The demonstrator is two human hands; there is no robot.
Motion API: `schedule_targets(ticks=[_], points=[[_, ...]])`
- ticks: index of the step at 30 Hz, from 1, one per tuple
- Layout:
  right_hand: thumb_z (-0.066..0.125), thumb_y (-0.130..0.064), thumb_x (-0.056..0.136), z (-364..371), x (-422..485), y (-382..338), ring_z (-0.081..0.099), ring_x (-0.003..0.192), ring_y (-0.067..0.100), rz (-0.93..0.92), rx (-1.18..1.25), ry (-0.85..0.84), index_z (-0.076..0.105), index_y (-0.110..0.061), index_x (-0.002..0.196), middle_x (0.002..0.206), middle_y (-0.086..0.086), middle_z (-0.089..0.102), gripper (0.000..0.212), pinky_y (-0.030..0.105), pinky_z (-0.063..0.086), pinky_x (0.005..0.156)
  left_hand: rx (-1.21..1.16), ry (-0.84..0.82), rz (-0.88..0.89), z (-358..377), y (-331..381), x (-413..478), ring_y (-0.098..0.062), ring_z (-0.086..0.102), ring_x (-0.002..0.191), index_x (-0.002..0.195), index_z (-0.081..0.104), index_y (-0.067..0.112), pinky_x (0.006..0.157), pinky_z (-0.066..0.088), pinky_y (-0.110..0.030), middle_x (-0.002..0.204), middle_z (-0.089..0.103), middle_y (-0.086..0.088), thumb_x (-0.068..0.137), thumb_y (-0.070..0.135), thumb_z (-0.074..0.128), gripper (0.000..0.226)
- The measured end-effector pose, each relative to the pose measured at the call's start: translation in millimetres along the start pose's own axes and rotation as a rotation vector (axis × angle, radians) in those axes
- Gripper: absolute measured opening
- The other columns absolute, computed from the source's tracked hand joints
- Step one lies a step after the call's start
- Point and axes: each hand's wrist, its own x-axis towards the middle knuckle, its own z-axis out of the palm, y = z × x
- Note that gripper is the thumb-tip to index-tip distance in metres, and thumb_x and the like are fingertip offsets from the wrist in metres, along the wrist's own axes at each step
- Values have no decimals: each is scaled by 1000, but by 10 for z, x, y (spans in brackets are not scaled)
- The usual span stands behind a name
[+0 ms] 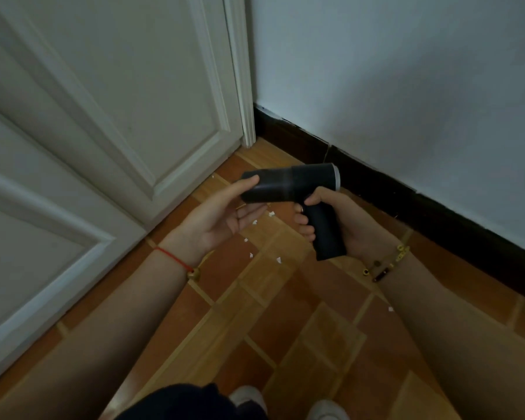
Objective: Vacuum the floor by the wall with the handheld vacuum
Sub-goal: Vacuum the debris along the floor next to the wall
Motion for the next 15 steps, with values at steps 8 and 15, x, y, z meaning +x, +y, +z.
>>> schedule_targets(ticks=[8,15], points=[[58,-23,87,-21,173,269,46,53,11,72,-33,38,54,-14,75,65,-1,51,15,21,44,52,-12,-12,7,-279,-275,107,-17,71,95,113,62,13,93,55,-29,95,73,-5,81,22,70,34],[58,-24,90,-33,165,324,48,52,10,110,-85,57,53,-15,75,63,-2,51,18,20,45,51,-58,-28,-14,-369,-412,112,-19,72,93,113,60,13,90,57,-30,97,72,-7,81,22,69,34]])
